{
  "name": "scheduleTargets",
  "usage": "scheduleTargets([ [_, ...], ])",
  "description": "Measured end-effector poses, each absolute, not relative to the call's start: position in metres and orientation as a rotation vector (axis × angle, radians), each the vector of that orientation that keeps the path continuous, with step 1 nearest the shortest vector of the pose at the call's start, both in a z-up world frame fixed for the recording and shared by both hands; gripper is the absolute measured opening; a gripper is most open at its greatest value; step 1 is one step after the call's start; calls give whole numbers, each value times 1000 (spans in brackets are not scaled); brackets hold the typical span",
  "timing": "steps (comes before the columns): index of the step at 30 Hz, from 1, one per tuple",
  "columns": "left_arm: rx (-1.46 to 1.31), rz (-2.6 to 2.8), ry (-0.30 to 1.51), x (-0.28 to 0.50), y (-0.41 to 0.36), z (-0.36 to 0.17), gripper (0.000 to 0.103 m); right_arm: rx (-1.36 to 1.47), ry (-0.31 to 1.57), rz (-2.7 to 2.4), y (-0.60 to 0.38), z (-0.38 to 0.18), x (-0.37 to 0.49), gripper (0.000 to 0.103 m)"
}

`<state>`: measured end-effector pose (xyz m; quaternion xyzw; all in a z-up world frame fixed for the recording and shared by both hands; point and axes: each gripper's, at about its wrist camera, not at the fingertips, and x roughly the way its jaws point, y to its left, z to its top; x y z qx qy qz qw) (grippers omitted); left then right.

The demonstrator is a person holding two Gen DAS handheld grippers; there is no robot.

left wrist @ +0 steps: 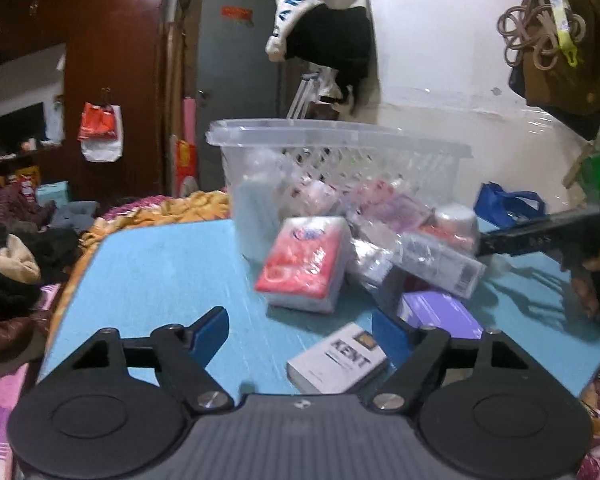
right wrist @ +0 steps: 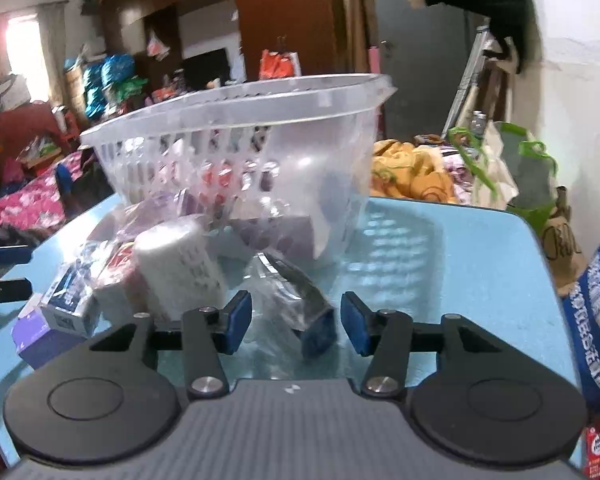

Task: Organize objects
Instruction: 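Grasp the white KENT box with the left gripper while the right grasps a clear bag, then carry both items over the basket and open both grippers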

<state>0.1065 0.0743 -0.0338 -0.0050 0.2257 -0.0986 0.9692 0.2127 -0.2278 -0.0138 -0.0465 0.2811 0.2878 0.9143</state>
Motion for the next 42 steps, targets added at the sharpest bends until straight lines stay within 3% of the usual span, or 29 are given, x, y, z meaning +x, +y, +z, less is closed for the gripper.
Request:
scheduleTargets([
  [1,-4,-212,462,107,73,-35,82,-110,577,587,-225,-14,211,39],
  [4,19,-225,486,111,64,-41,82,-105,524,553,-228,-12,206,36],
  [10,61,-256,528,114,45,-48,82,-26,433,508,-247,-5,187,34],
  [12,102,-225,523,111,37,-51,69,-9,419,512,-250,-4,182,34],
  [26,-13,-158,348,86,44,-50,68,-34,310,447,-245,2,168,31],
  [42,-43,-148,287,80,51,-45,68,-29,283,425,-246,1,165,31],
])
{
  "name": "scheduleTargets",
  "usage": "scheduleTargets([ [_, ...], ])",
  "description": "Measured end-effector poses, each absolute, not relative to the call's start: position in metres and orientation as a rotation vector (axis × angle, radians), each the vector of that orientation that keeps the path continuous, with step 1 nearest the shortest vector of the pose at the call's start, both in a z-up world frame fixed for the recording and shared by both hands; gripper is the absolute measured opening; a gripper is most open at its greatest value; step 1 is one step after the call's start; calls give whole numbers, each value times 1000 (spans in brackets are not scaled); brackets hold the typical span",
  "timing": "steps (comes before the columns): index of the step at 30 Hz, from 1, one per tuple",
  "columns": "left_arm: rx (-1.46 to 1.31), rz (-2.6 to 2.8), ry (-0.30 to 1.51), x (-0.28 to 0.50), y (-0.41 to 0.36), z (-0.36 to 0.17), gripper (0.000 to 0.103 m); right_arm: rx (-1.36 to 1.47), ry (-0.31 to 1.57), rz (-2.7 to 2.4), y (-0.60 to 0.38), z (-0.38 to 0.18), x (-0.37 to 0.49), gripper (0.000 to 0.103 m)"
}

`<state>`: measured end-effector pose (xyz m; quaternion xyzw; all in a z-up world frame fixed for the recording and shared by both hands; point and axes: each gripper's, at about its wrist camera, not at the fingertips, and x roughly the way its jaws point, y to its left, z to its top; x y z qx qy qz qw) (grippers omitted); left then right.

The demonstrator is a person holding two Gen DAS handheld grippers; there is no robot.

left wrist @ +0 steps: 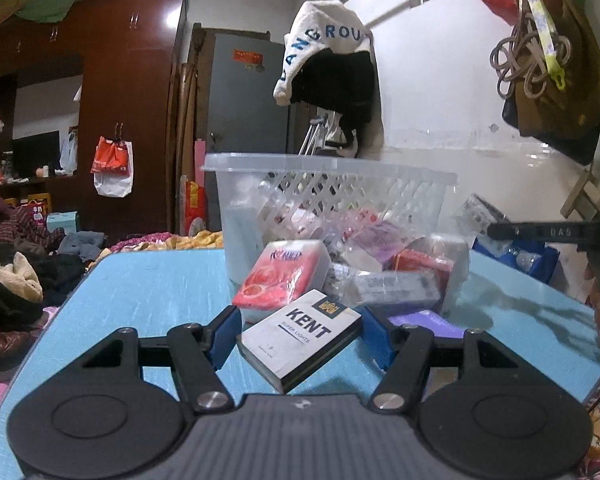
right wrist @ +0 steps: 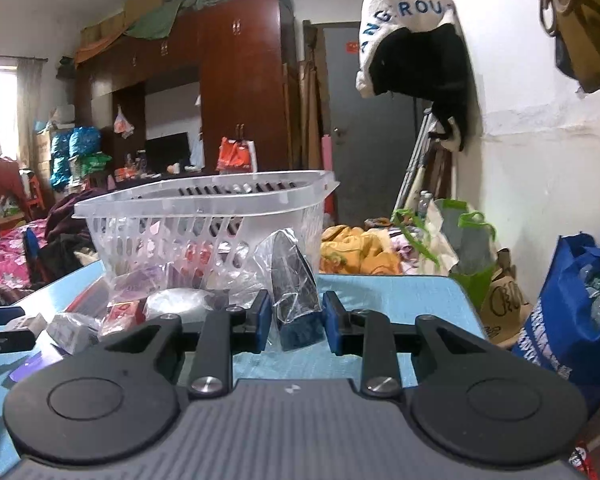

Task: Organize objects
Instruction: 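Carry both items over the basket and open both grippers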

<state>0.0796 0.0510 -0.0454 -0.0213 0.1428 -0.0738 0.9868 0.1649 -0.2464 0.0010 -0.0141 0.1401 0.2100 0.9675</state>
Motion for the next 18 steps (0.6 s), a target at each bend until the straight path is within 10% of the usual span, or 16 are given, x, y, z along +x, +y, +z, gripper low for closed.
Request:
scheduleTargets([
  [18,-94,-217,193,141,46,87,68,33,202,542,-239,74,153,31],
])
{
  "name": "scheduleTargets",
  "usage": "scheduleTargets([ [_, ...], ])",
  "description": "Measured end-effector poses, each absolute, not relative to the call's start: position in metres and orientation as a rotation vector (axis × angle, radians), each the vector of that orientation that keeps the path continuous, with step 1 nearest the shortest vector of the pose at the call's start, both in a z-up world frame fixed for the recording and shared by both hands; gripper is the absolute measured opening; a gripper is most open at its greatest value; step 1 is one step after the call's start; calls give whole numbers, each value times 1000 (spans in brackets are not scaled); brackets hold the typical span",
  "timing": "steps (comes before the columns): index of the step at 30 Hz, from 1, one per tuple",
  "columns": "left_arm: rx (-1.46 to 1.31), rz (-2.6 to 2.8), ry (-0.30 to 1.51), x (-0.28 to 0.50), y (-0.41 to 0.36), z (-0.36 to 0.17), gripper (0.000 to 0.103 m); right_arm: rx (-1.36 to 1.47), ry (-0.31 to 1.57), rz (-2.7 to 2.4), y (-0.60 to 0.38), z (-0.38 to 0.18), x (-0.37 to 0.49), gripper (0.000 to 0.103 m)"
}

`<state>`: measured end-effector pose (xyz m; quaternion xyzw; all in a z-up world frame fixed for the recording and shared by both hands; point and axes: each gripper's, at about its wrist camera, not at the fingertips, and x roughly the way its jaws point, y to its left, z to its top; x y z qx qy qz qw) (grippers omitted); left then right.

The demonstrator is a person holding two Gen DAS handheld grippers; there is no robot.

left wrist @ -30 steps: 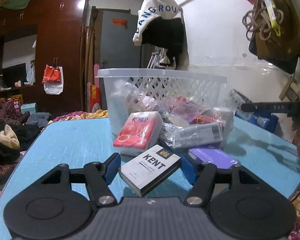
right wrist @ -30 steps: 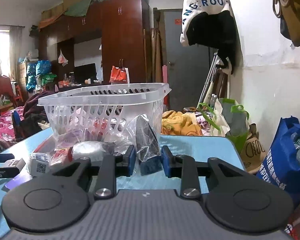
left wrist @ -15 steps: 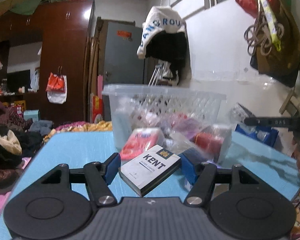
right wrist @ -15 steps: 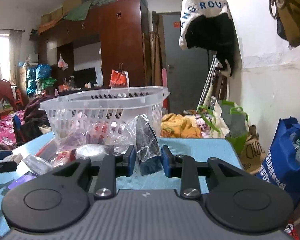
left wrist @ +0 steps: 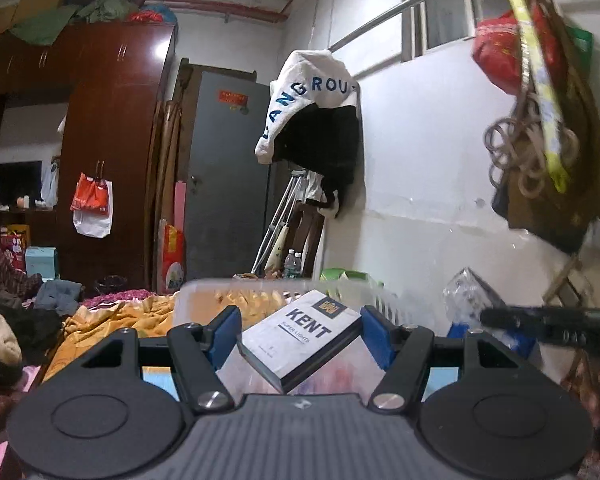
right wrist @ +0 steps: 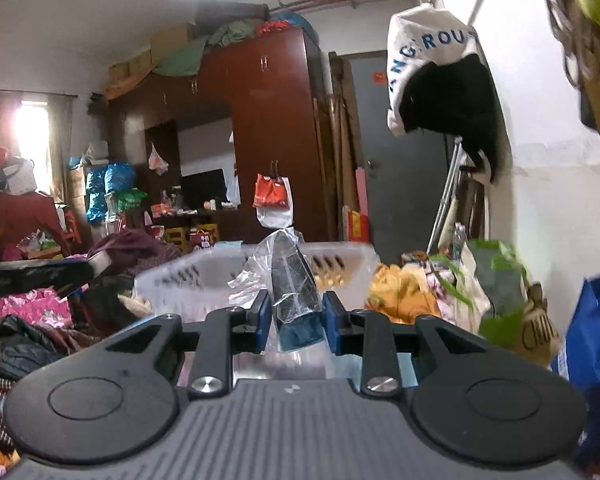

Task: Organize objects
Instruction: 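Carry both items over the basket and open both grippers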

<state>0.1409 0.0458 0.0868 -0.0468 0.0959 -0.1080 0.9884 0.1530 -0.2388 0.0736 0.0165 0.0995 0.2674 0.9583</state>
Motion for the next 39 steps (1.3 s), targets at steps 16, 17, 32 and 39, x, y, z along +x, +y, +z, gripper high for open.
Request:
scheduleTargets([
  [16,-129,-193,433,275,22,68,80,-107,338,510,-173,76,245,35],
  [17,-136,-197,442,276,23,68,94,-91,335,516,-173,78,245,39],
  [32,-149,-182,430,152,74,16,99,3,381,450,-230,30,174,103],
  [39,-236,-223,530,169,93,-26,97,44,436,567,-221,2,181,76],
])
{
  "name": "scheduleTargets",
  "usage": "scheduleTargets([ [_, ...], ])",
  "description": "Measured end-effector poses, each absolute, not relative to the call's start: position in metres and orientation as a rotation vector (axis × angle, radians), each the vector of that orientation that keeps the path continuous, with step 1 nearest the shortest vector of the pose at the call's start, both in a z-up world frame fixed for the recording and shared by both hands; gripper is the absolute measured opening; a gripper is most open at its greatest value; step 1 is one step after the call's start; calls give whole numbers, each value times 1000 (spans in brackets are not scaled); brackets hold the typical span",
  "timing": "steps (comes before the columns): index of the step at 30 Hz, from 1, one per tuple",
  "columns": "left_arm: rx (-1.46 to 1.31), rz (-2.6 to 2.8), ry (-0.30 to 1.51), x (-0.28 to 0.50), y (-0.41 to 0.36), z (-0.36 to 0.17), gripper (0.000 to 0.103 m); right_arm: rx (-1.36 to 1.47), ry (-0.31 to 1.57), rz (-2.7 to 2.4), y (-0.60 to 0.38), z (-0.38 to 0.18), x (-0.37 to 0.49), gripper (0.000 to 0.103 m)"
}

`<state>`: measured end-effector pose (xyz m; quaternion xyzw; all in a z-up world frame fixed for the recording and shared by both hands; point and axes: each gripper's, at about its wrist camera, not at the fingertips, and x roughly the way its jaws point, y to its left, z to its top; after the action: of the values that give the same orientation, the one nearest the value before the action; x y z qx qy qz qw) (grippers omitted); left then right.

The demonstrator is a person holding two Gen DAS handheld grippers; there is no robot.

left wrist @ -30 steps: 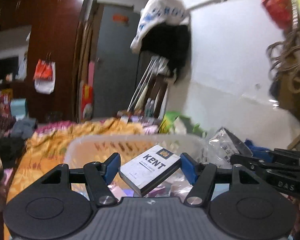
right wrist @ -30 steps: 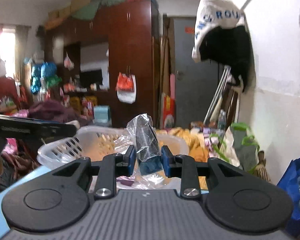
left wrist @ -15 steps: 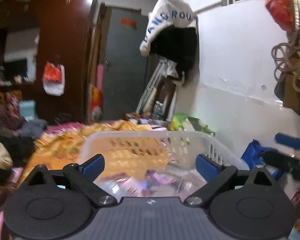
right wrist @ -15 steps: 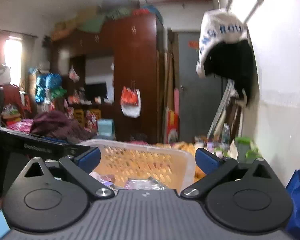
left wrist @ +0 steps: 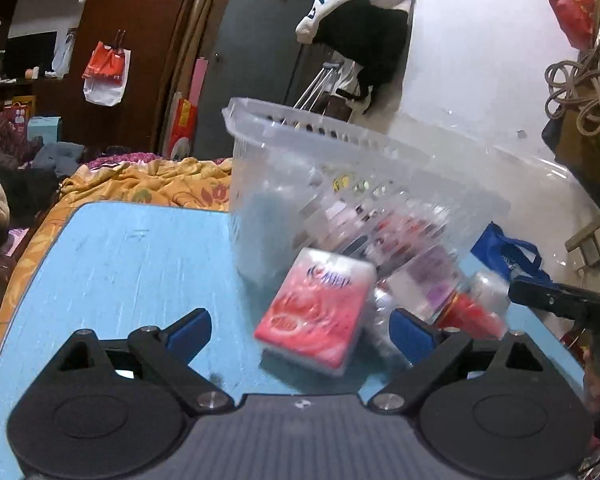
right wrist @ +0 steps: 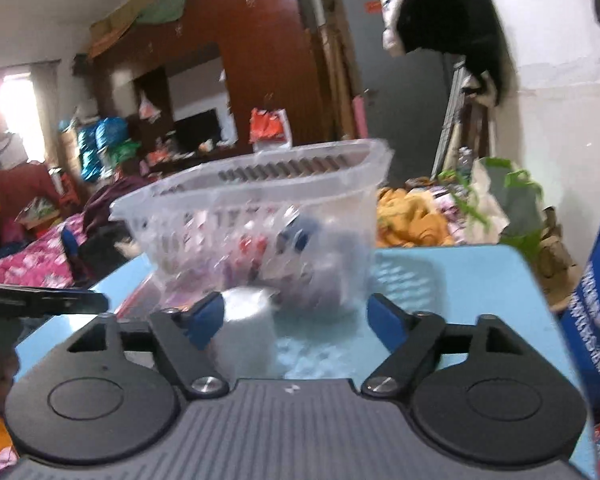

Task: Organize objects
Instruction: 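Carry both items over the basket and open both grippers, then grasp the pink tissue pack with the left gripper while the right grasps a white roll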

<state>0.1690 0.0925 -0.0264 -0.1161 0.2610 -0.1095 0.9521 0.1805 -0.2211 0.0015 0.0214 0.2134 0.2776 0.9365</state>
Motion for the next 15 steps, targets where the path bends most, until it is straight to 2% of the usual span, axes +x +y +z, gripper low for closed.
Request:
scheduleTargets([
  [5,-192,-230,530,171,82,-28,97,18,433,626,-208,-1,175,75],
  [6,-178,-222,542,173,79,-28,97,10,438,625,-206,-1,175,72],
  [10,-170,-186,581,179,77,-34,97,-15,463,622,-199,-7,177,47],
  [13,-185,-189,592,185,75,-35,97,-21,440,623,-199,-9,172,45],
  [15,-183,-200,608,188,73,-36,90,-31,429,608,-198,-10,169,45],
])
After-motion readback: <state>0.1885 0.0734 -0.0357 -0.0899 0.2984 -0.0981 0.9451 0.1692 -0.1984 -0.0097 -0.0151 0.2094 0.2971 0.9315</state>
